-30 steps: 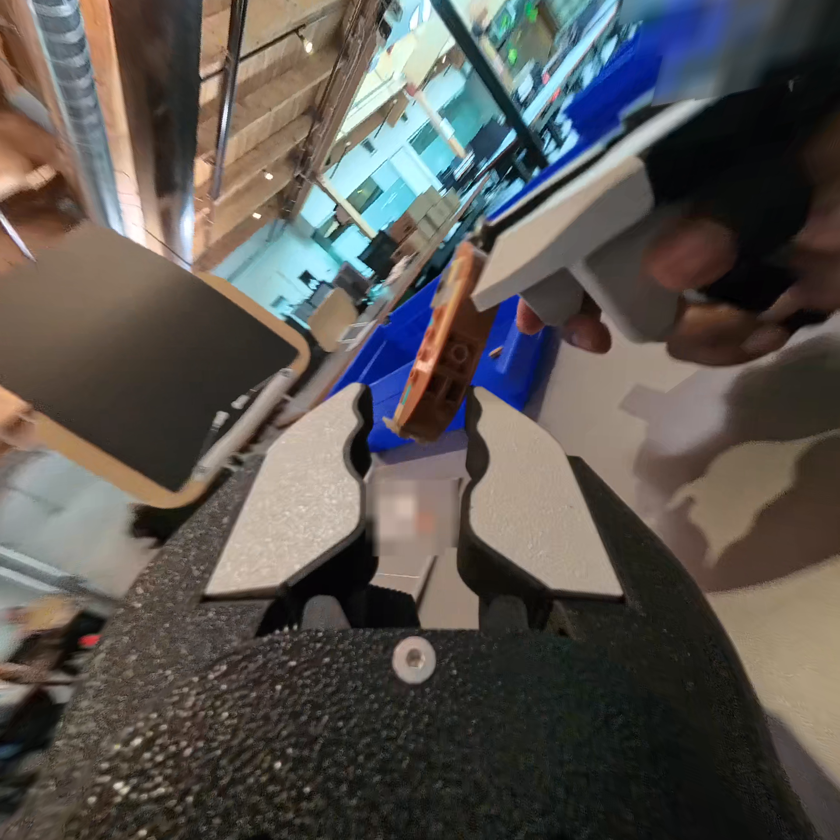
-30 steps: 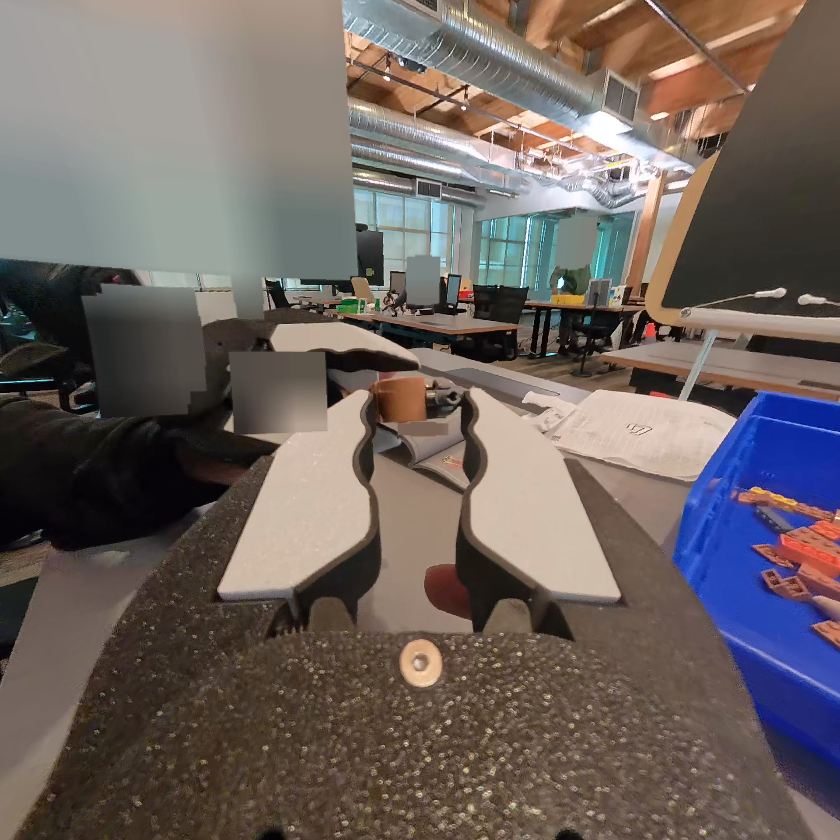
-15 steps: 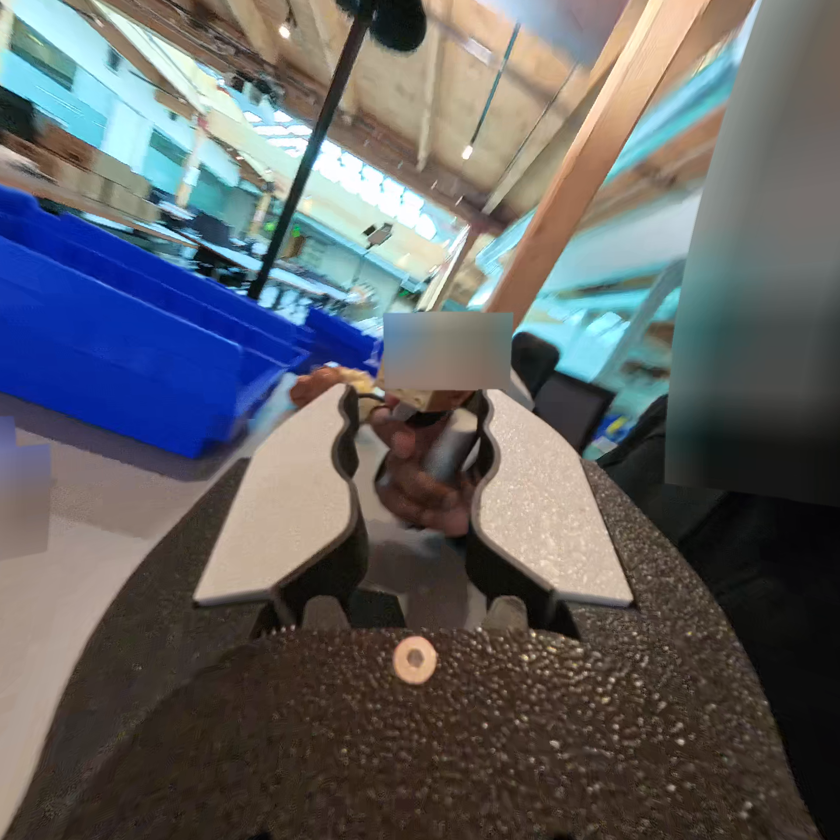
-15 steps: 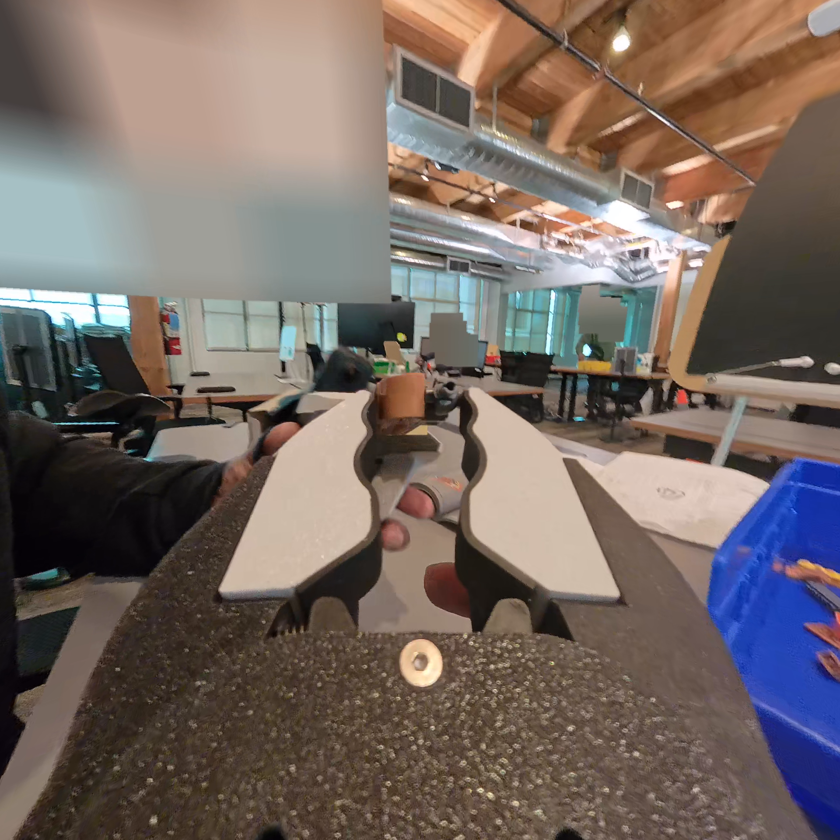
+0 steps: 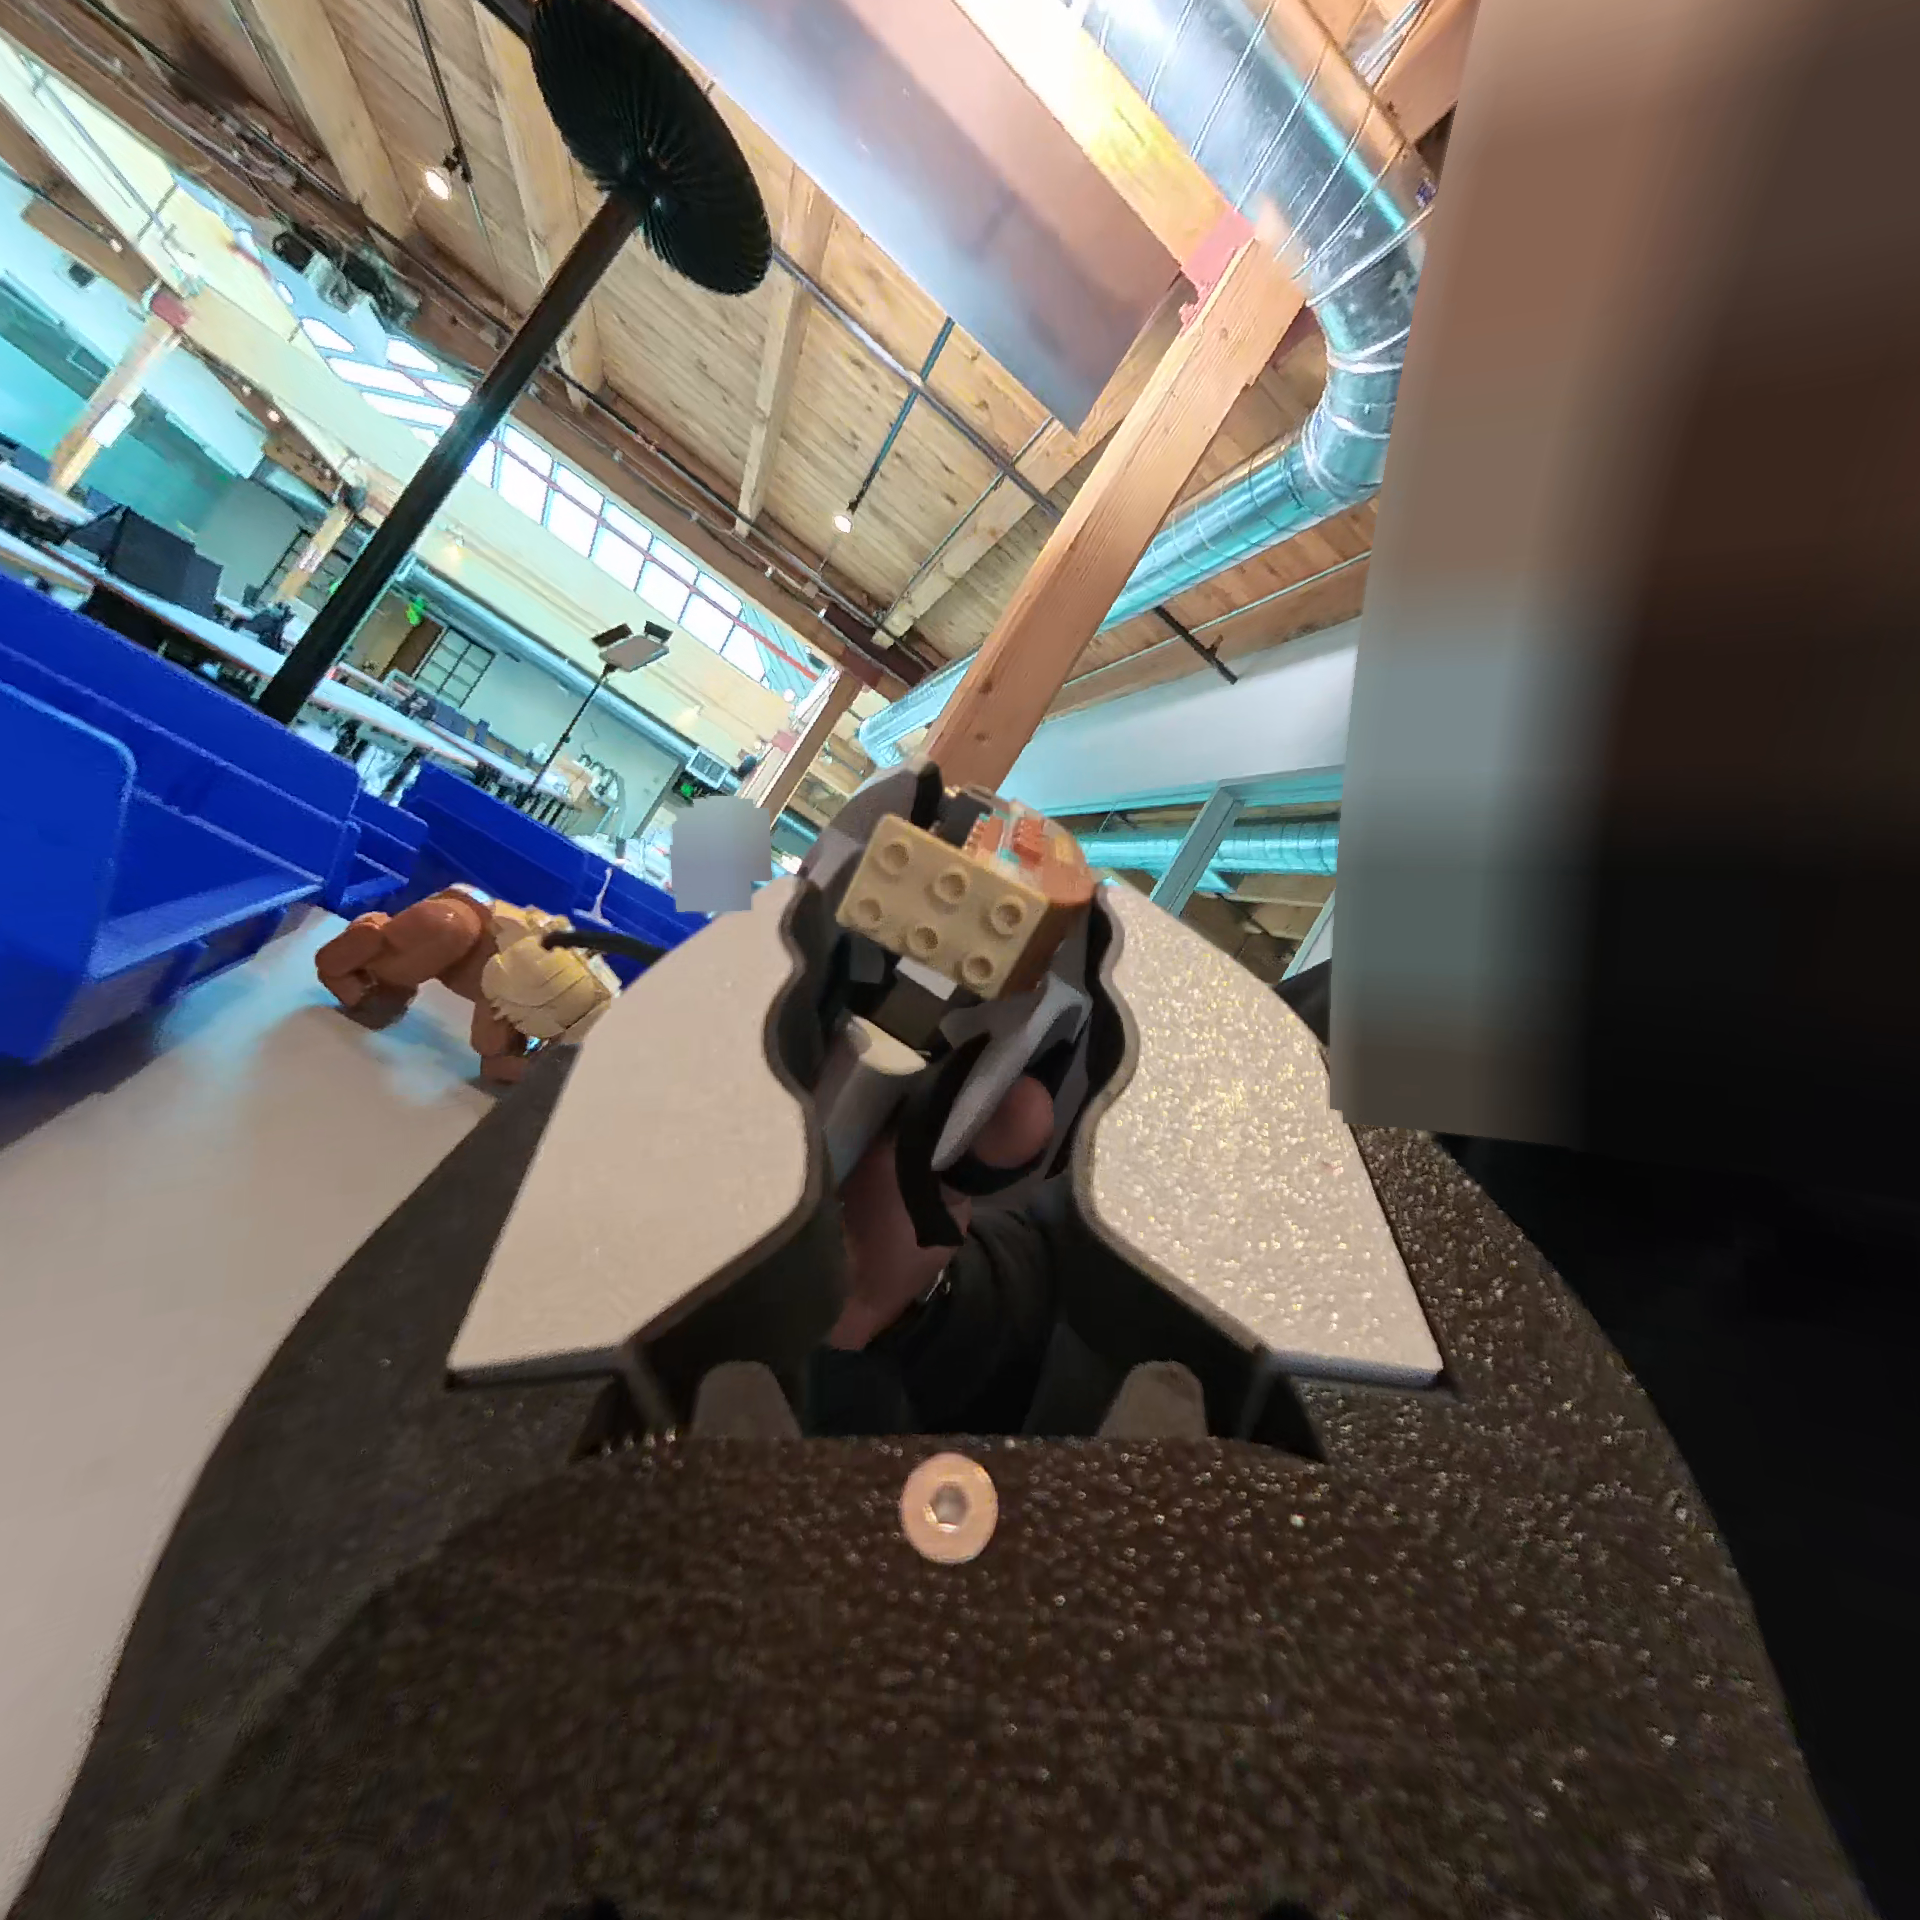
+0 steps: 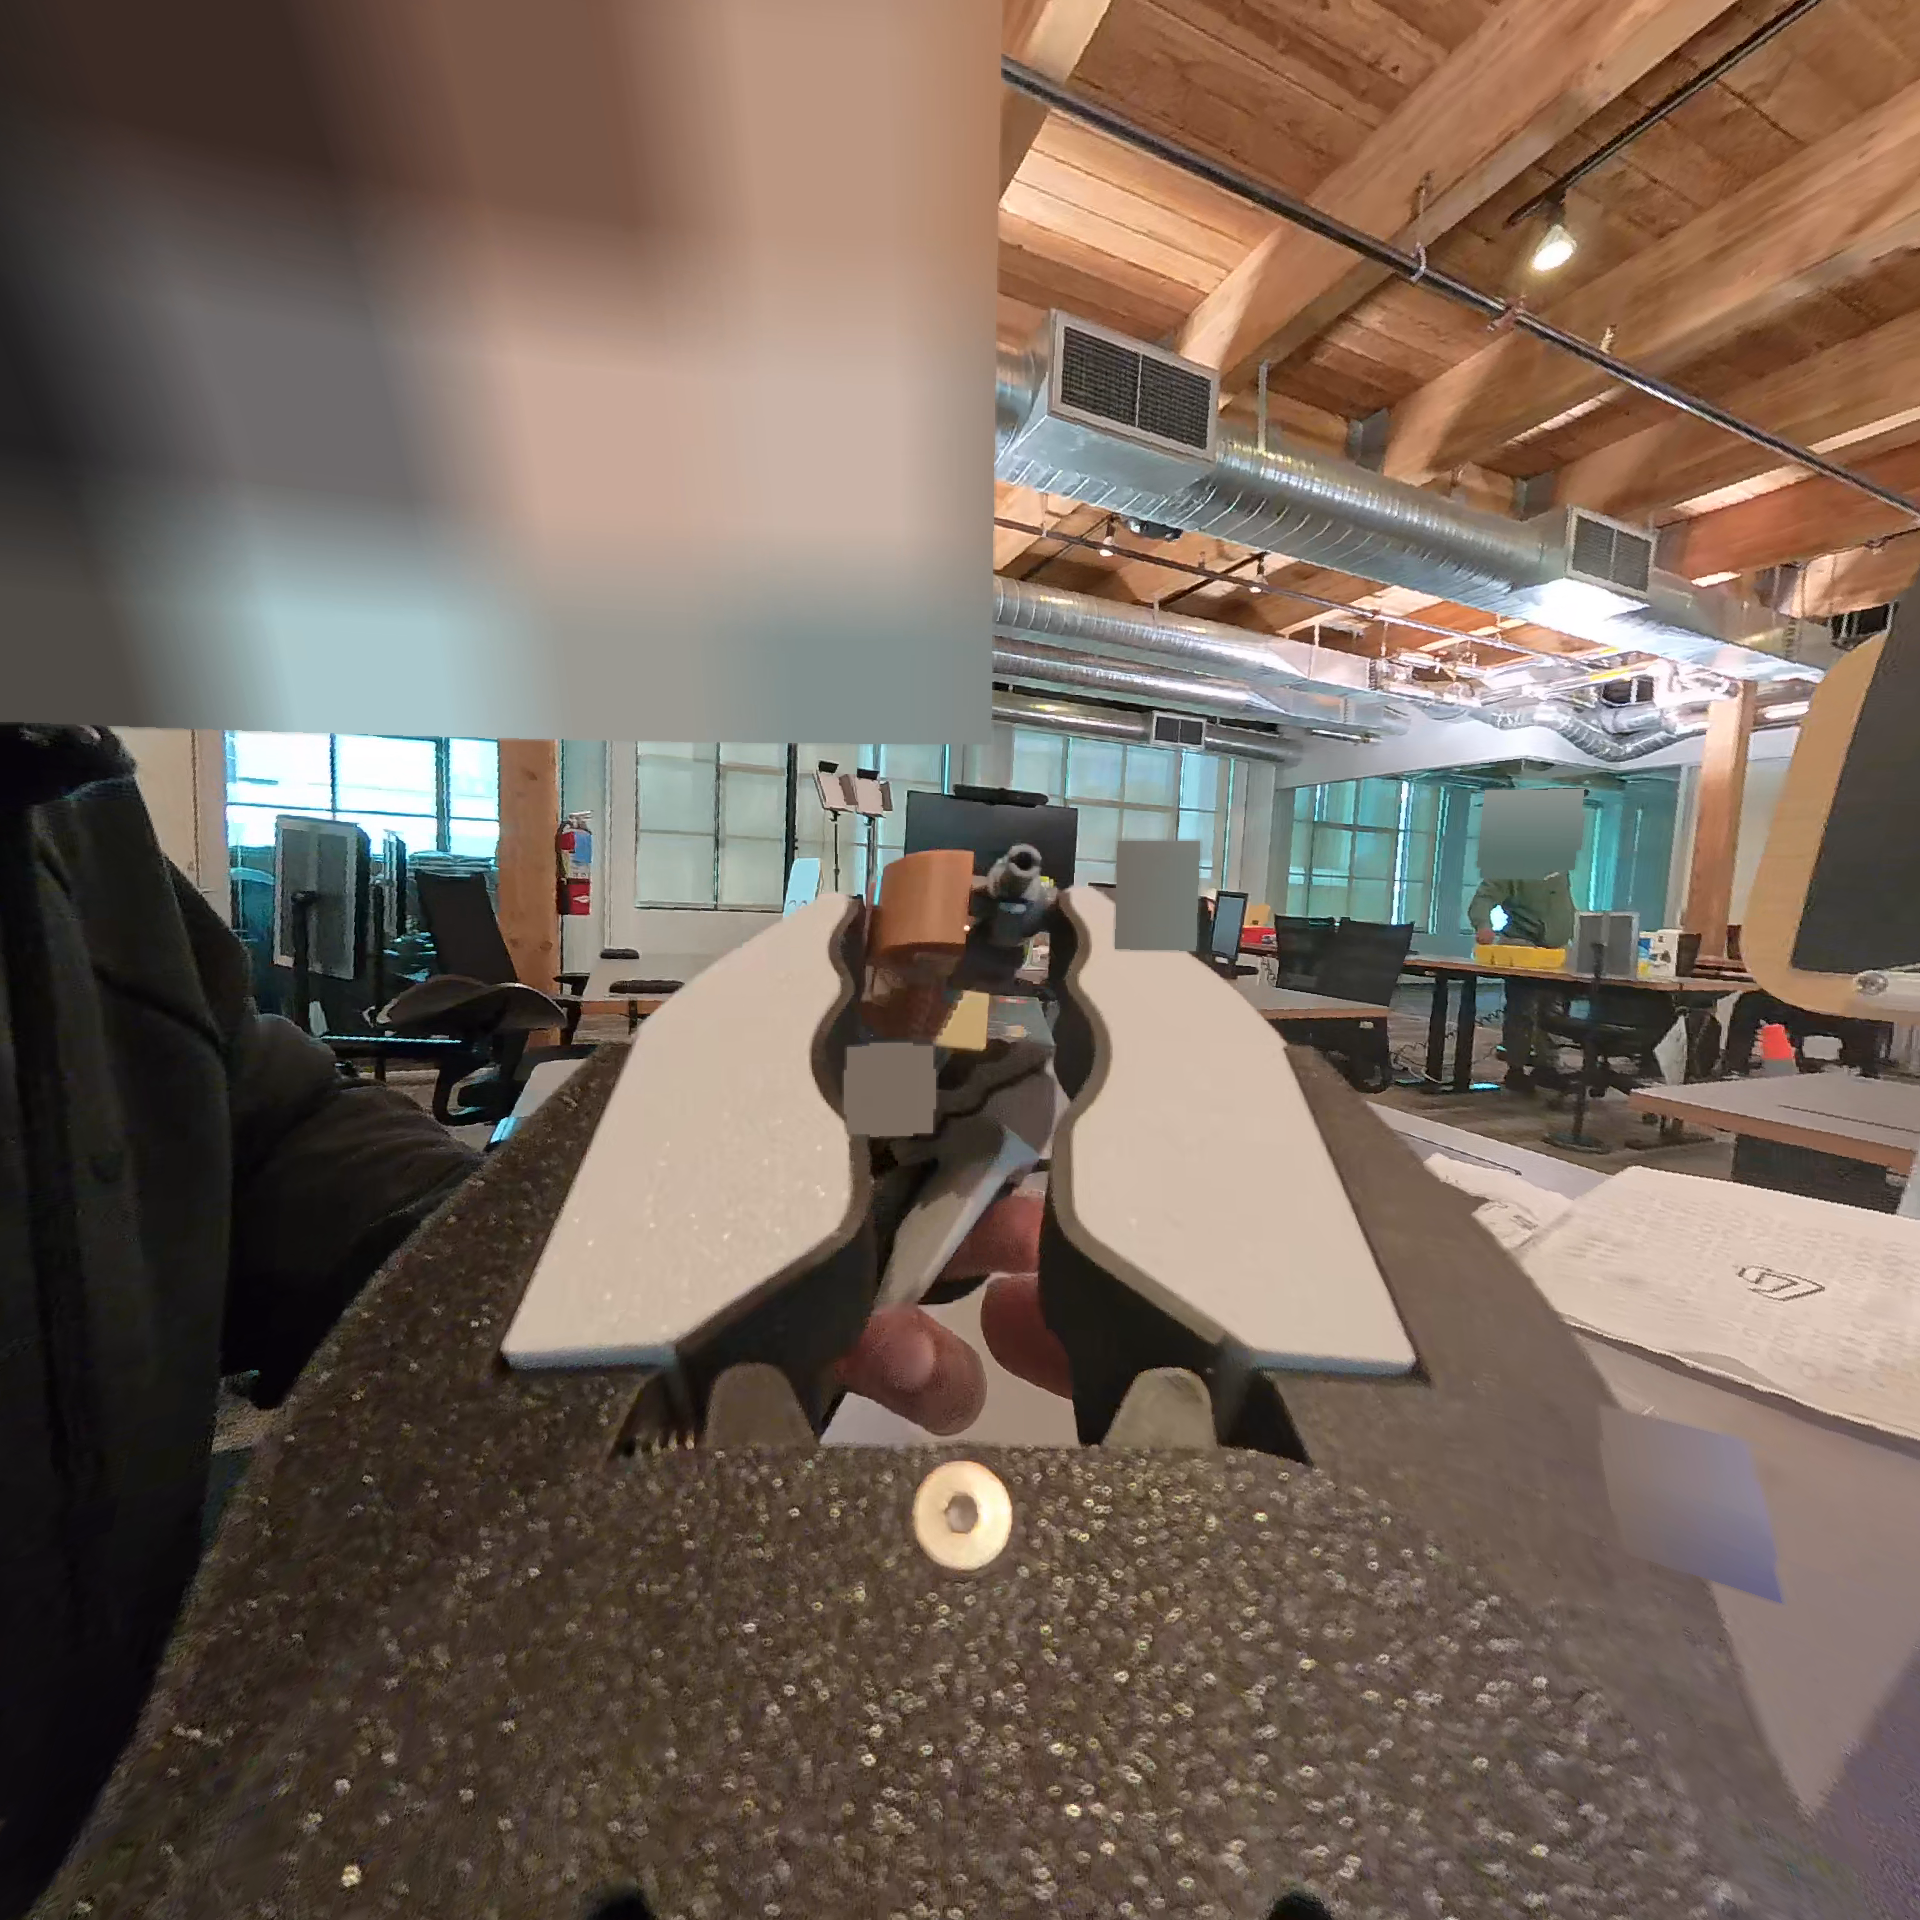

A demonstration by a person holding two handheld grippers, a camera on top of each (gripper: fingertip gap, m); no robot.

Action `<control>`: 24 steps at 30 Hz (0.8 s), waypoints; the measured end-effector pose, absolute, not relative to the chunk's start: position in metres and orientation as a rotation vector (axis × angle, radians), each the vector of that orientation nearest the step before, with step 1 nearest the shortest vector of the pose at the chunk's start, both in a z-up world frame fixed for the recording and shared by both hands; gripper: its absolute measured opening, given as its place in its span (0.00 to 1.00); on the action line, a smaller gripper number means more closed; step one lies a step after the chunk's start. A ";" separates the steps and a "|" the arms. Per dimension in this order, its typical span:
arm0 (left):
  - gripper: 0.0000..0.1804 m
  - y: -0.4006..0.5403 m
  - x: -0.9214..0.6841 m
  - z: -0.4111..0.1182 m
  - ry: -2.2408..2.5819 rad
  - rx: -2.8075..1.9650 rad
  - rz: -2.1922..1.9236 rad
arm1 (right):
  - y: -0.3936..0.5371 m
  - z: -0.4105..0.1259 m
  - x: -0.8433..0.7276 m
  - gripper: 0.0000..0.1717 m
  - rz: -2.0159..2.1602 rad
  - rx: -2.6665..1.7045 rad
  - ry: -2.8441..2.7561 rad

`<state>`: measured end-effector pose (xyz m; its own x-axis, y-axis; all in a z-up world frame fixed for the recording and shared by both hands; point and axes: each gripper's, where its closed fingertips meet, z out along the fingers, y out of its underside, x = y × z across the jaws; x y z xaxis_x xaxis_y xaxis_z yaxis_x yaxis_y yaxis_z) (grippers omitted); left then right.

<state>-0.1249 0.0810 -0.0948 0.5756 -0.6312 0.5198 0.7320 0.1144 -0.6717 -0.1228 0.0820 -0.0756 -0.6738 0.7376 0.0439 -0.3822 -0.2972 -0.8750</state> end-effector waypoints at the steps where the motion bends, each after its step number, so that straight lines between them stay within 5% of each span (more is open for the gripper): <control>1: 0.24 0.080 -0.125 -0.092 -0.107 -1.035 -1.000 | 0.080 -0.076 -0.123 0.20 2.023 -0.483 -1.224; 14: 0.15 0.059 -0.122 -0.071 0.032 -0.940 -0.718 | 0.067 -0.079 -0.120 0.20 2.069 -0.496 -1.288; 24: 0.15 0.037 -0.129 -0.083 0.227 -1.158 -0.374 | 0.075 -0.101 -0.124 0.32 1.621 -0.446 -1.664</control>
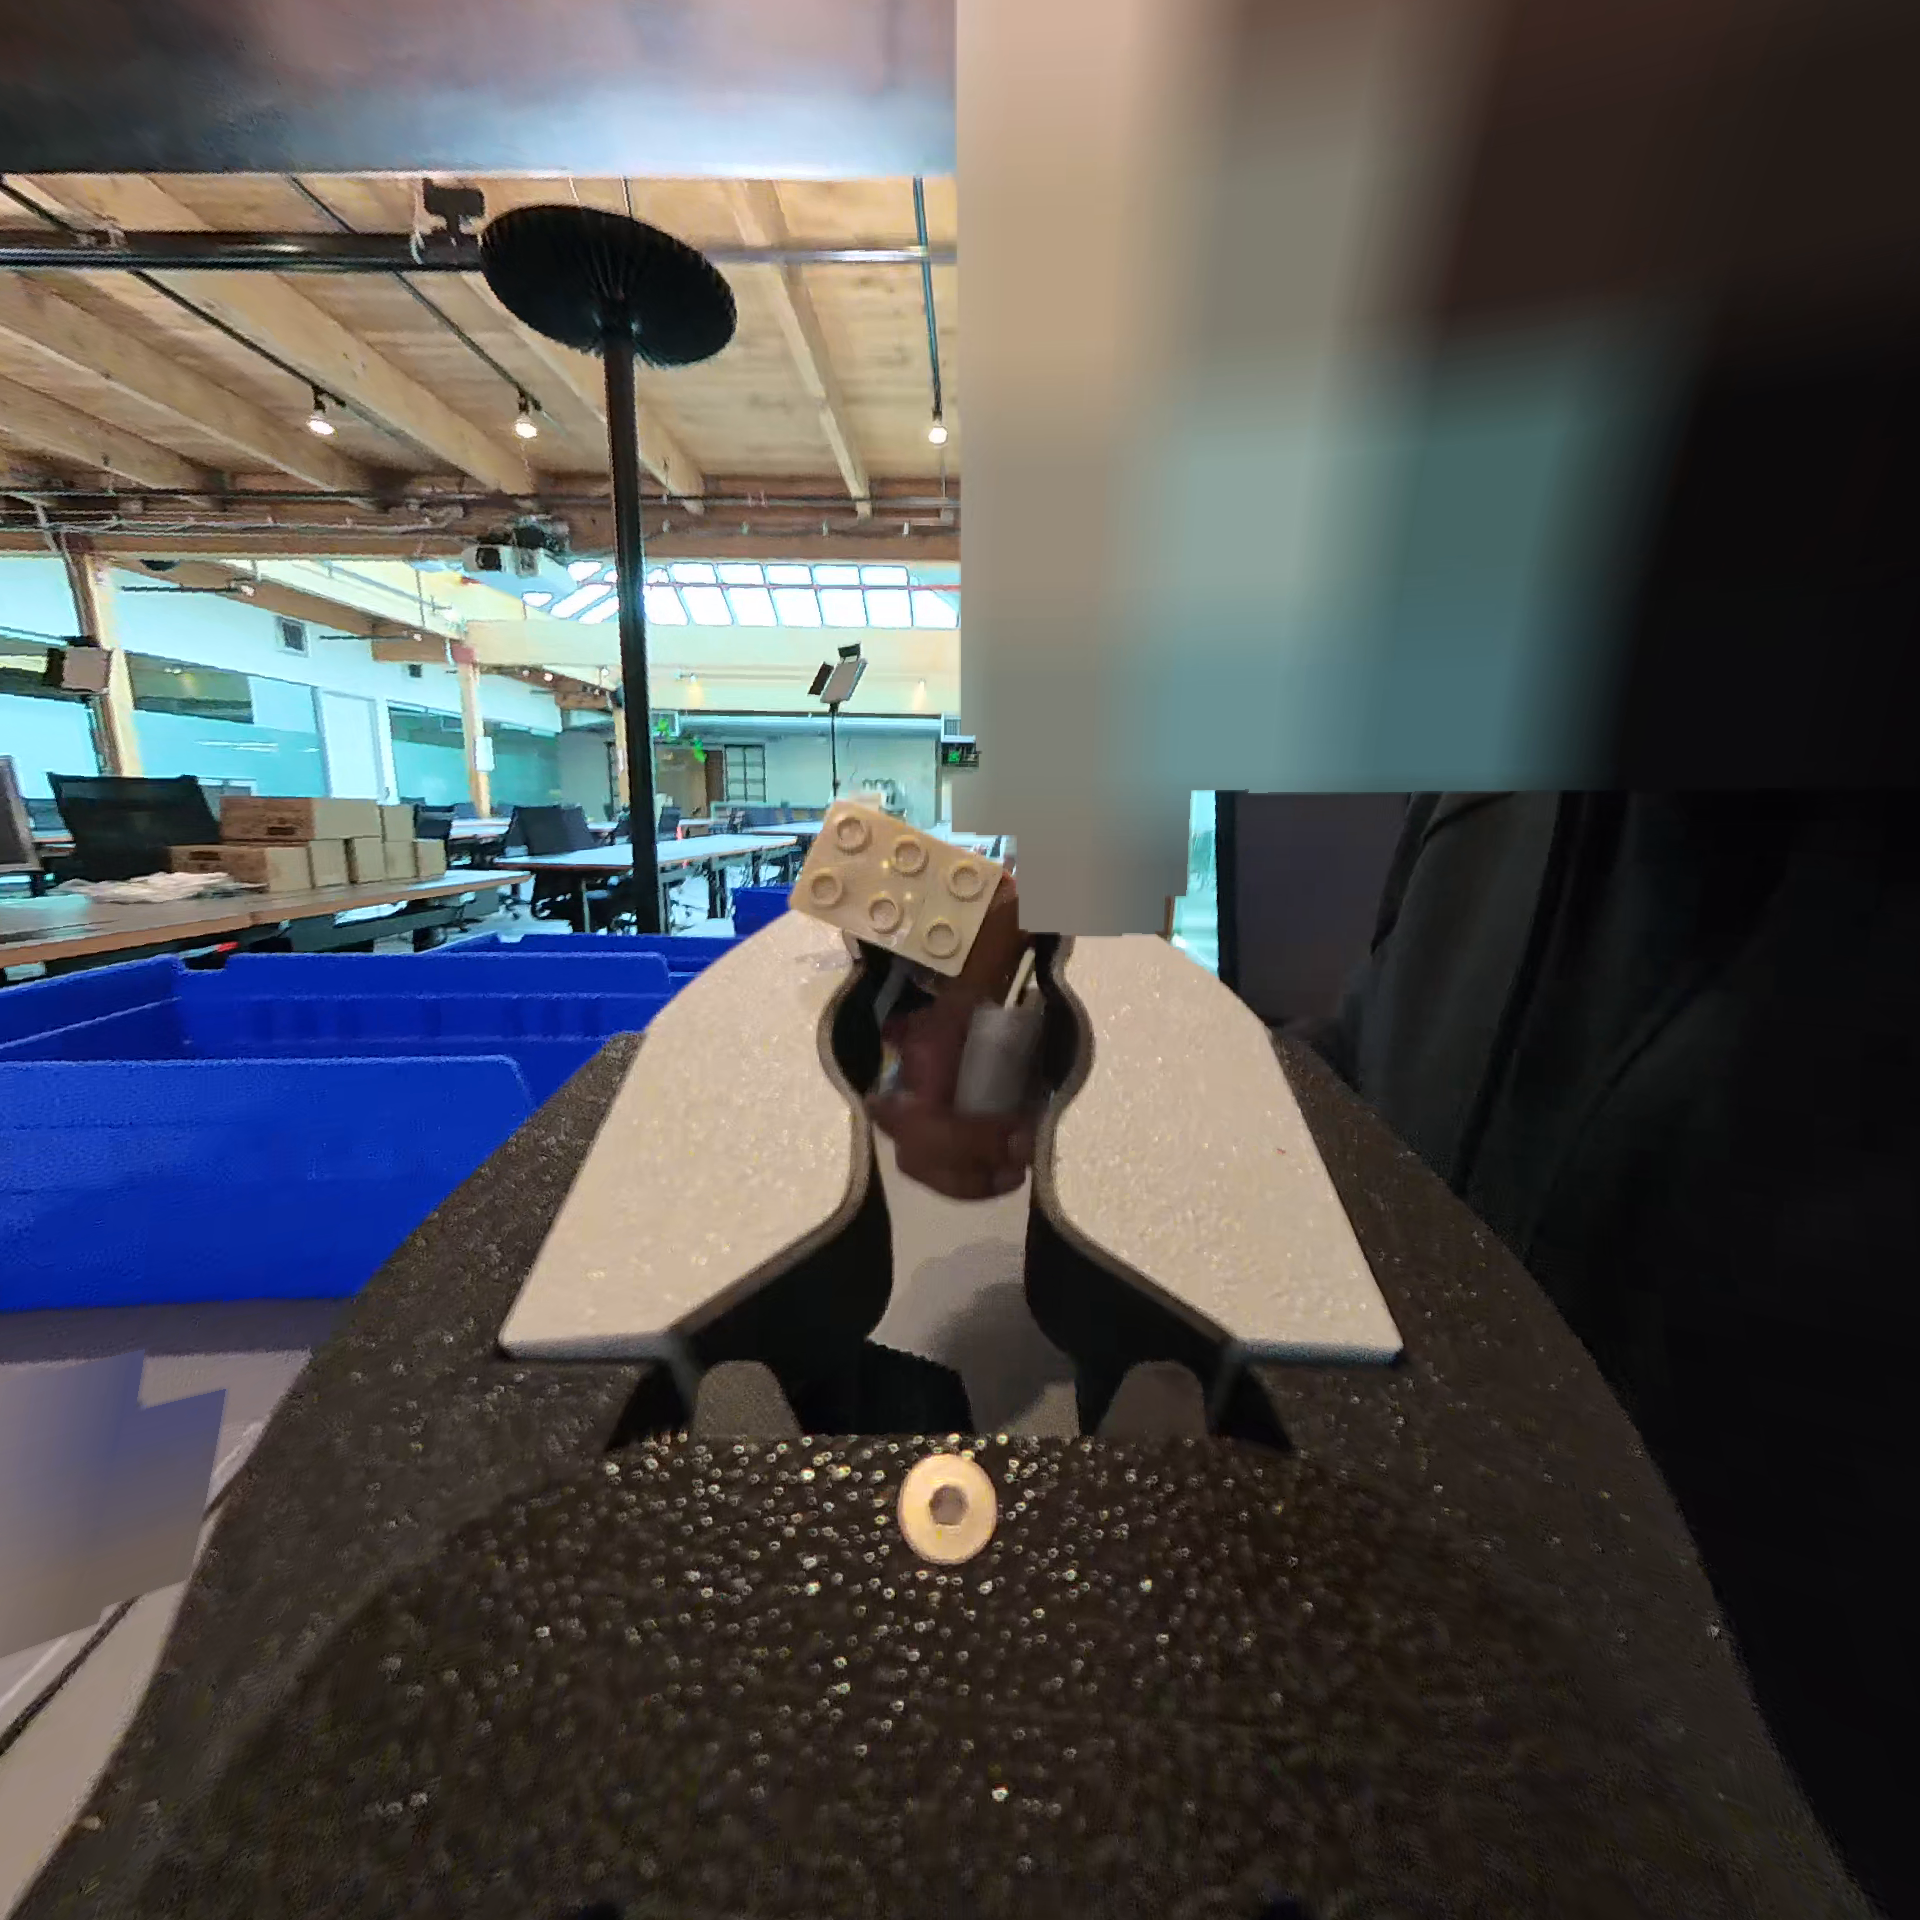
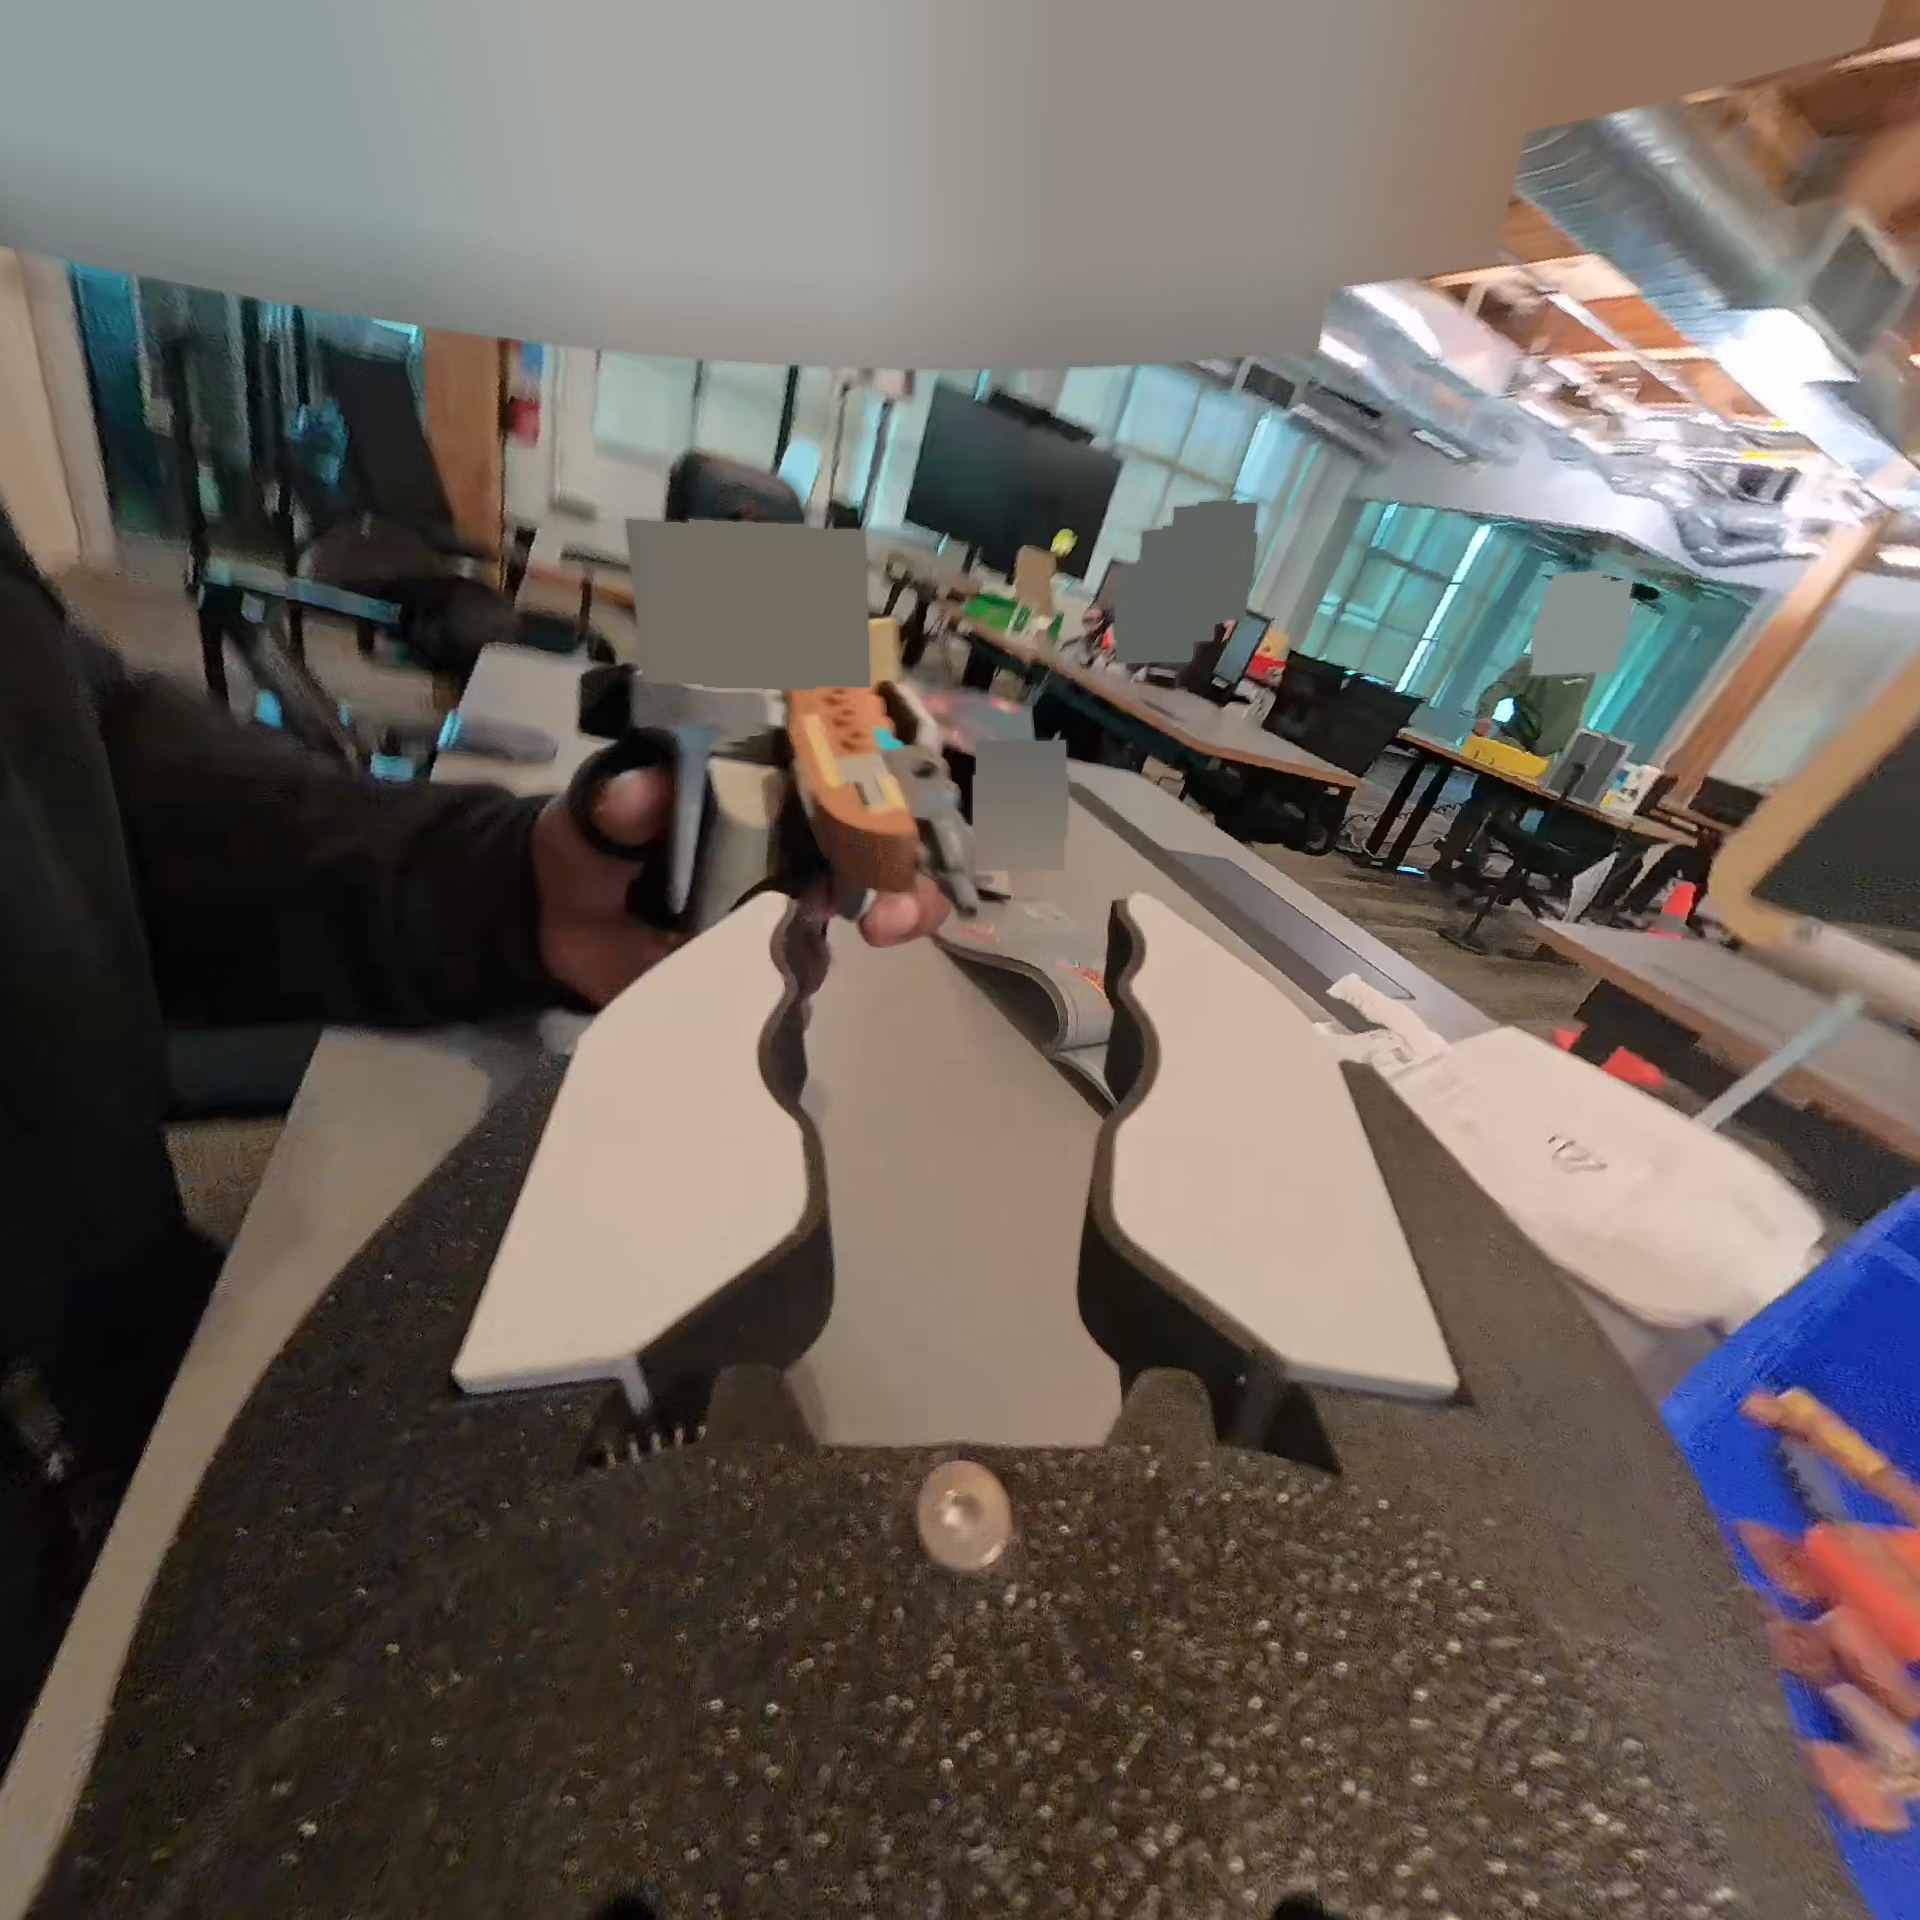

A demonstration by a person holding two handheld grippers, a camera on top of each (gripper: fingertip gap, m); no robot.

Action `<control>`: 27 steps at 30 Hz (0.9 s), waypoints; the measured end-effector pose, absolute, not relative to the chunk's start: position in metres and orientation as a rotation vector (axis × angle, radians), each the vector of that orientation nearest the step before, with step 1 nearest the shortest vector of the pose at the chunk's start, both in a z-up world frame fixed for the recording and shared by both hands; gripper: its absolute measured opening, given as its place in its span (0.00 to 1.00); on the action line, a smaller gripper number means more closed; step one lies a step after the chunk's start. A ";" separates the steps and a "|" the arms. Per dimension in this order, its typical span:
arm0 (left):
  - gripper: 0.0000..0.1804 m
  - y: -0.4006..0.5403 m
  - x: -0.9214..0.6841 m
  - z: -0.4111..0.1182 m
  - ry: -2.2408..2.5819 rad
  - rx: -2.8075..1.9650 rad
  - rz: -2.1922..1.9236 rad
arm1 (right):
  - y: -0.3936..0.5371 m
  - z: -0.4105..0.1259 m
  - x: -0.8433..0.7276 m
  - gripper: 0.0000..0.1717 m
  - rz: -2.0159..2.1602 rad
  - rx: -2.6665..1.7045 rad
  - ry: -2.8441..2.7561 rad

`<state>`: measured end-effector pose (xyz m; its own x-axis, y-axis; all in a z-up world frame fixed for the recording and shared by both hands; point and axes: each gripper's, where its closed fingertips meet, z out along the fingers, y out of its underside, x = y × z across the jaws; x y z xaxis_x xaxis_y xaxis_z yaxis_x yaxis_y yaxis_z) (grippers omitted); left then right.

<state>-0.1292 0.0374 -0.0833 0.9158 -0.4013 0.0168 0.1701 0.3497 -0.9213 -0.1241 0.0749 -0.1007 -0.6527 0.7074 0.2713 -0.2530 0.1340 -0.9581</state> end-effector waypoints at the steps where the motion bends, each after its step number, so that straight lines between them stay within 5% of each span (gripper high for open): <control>1: 0.15 0.038 -0.130 -0.086 0.234 -1.180 -0.354 | 0.070 -0.101 -0.122 0.32 1.556 -0.387 -1.724; 8: 0.15 0.046 -0.128 -0.107 0.336 -1.347 -0.170 | 0.053 -0.117 -0.125 0.28 1.054 -0.149 -2.004; 27: 0.15 0.054 -0.122 -0.125 0.390 -1.449 -0.110 | 0.050 -0.142 -0.137 0.18 0.876 -0.105 -2.149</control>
